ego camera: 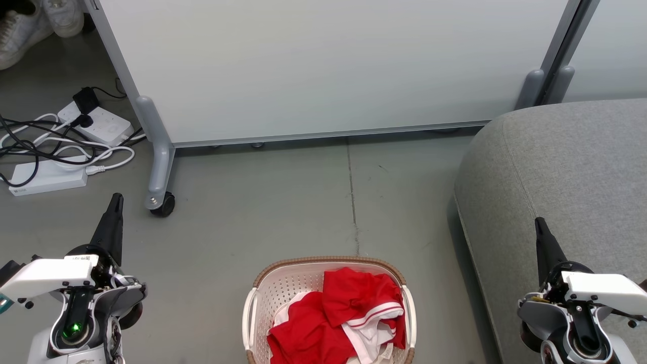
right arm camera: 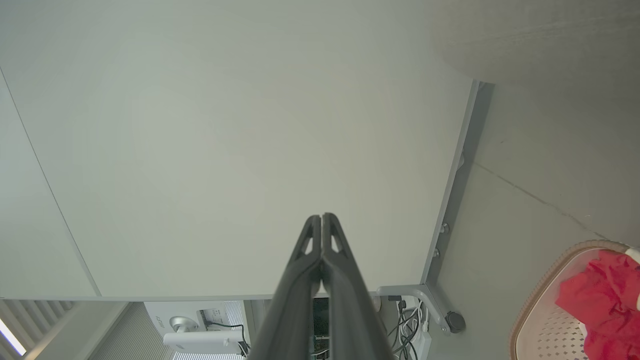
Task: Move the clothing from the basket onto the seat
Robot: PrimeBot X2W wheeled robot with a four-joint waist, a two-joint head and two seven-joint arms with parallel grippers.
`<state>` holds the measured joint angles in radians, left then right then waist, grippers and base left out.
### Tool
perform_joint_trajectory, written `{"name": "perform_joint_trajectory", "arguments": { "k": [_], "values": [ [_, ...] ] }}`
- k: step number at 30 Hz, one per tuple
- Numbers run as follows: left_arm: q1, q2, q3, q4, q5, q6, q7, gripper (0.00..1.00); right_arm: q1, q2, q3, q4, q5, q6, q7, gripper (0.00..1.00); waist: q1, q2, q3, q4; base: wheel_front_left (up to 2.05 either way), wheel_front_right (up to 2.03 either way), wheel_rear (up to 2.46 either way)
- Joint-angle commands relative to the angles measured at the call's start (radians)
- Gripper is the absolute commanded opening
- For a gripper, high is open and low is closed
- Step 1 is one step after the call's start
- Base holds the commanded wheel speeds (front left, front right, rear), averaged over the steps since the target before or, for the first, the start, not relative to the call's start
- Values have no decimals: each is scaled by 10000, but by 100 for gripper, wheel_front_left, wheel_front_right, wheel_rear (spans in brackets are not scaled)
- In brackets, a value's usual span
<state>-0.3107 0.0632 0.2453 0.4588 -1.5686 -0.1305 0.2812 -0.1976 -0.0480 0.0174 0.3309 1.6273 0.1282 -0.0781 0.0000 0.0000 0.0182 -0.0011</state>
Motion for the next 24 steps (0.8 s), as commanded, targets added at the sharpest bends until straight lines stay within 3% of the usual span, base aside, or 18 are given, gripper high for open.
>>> {"name": "perform_joint_trajectory", "arguments": {
  "k": [1, 14, 15, 24],
  "values": [
    [-156, 54, 30, -23, 17, -41, 25, 0, -102, -53, -5, 5, 22, 66, 45, 0, 0, 0, 0, 0, 0, 0, 0],
    [76, -42, -9, 72, 2, 2, -9, 0, 68, 30, 1, 81, -1, -13, -11, 0, 0, 0, 0, 0, 0, 0, 0],
    [120, -58, -19, 70, 6, 4, -36, 100, 98, 41, 7, 91, -1, -17, -19, 100, 0, 0, -1, 0, 0, 0, 0],
    [329, -53, -402, -451, 84, 2, -612, 100, 142, 26, 19, -243, -46, -11, -234, 100, 0, 0, -12, 17, 0, 0, 0]
  ]
}}
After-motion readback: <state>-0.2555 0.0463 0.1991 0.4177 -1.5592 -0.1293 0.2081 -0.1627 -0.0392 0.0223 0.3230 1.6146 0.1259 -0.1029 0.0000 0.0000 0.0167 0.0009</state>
